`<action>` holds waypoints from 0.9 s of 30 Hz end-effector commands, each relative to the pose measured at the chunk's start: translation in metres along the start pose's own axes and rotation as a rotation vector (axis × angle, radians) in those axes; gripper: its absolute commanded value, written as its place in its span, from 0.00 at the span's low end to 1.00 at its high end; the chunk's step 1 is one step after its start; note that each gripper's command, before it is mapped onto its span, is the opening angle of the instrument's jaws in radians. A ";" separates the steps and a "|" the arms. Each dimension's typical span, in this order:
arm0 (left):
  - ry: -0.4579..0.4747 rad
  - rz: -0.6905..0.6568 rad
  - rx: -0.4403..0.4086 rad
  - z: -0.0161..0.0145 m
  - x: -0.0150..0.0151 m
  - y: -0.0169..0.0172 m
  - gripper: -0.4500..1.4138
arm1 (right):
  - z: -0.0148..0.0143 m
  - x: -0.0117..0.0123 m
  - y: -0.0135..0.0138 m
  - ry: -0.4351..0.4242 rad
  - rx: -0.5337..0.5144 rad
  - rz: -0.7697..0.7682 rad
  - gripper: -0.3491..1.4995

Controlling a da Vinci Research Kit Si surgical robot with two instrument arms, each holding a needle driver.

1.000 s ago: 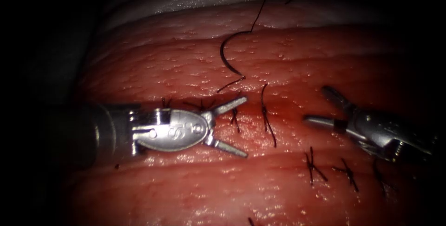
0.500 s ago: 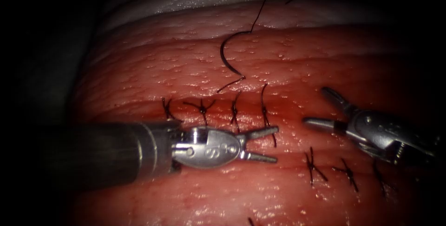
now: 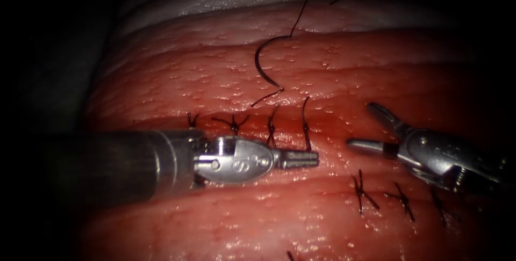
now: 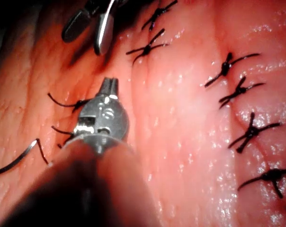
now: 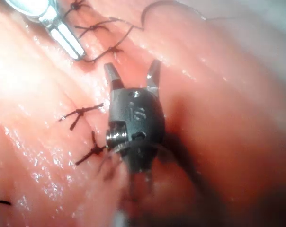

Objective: Wound Closure
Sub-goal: Grab the tail end of the remaining suture with the left tool, then cut the suture with the right jaws.

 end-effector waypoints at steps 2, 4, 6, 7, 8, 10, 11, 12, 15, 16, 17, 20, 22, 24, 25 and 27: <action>0.005 -0.001 -0.004 0.0005 -0.0001 -0.0003 0.00 | 0.0014 -0.0007 -0.0005 0.033 0.070 -0.065 0.81; 0.008 -0.004 -0.007 0.0002 0.0000 -0.0005 0.00 | 0.0019 -0.0008 -0.0011 0.042 0.113 -0.108 0.82; 0.007 0.000 -0.008 0.0000 0.0000 -0.0007 0.00 | 0.0025 -0.0010 -0.0018 0.057 0.151 -0.140 0.84; 0.007 -0.001 -0.009 -0.0002 0.0001 -0.0009 0.00 | 0.0034 -0.0010 -0.0026 0.077 0.178 -0.164 0.85; 0.007 -0.001 -0.009 -0.0002 0.0001 -0.0009 0.00 | 0.0034 -0.0010 -0.0026 0.077 0.178 -0.164 0.85; 0.010 -0.003 -0.011 -0.0004 0.0001 -0.0011 0.00 | 0.0041 -0.0010 -0.0033 0.093 0.197 -0.182 0.86; 0.013 -0.004 -0.011 -0.0006 0.0001 -0.0013 0.00 | 0.0048 -0.0009 -0.0038 0.112 0.221 -0.217 0.84; 0.018 -0.004 -0.012 -0.0009 0.0001 -0.0014 0.00 | 0.0053 -0.0007 -0.0042 0.128 0.243 -0.234 0.79; 0.021 -0.005 -0.009 -0.0013 0.0000 -0.0015 0.00 | 0.0061 -0.0004 -0.0048 0.159 0.257 -0.253 0.75; 0.021 -0.005 -0.009 -0.0013 0.0000 -0.0015 0.00 | 0.0061 -0.0004 -0.0048 0.159 0.257 -0.253 0.75; 0.021 -0.004 -0.010 -0.0014 0.0000 -0.0015 0.00 | 0.0068 -0.0001 -0.0054 0.193 0.253 -0.266 0.78; 0.021 -0.005 -0.009 -0.0013 0.0001 -0.0014 0.00 | 0.0078 0.0001 -0.0062 0.217 0.266 -0.293 0.78; 0.021 -0.004 -0.009 -0.0014 0.0001 -0.0014 0.00 | 0.0085 0.0002 -0.0065 0.222 0.257 -0.308 0.78; 0.021 -0.004 -0.010 -0.0015 0.0002 -0.0012 0.00 | 0.0093 0.0002 -0.0066 0.222 0.243 -0.330 0.77; 0.021 -0.004 -0.010 -0.0015 0.0002 -0.0012 0.00 | 0.0093 0.0002 -0.0066 0.222 0.243 -0.330 0.77; 0.021 -0.004 -0.011 -0.0017 0.0005 -0.0010 0.00 | 0.0105 0.0003 -0.0069 0.226 0.227 -0.357 0.77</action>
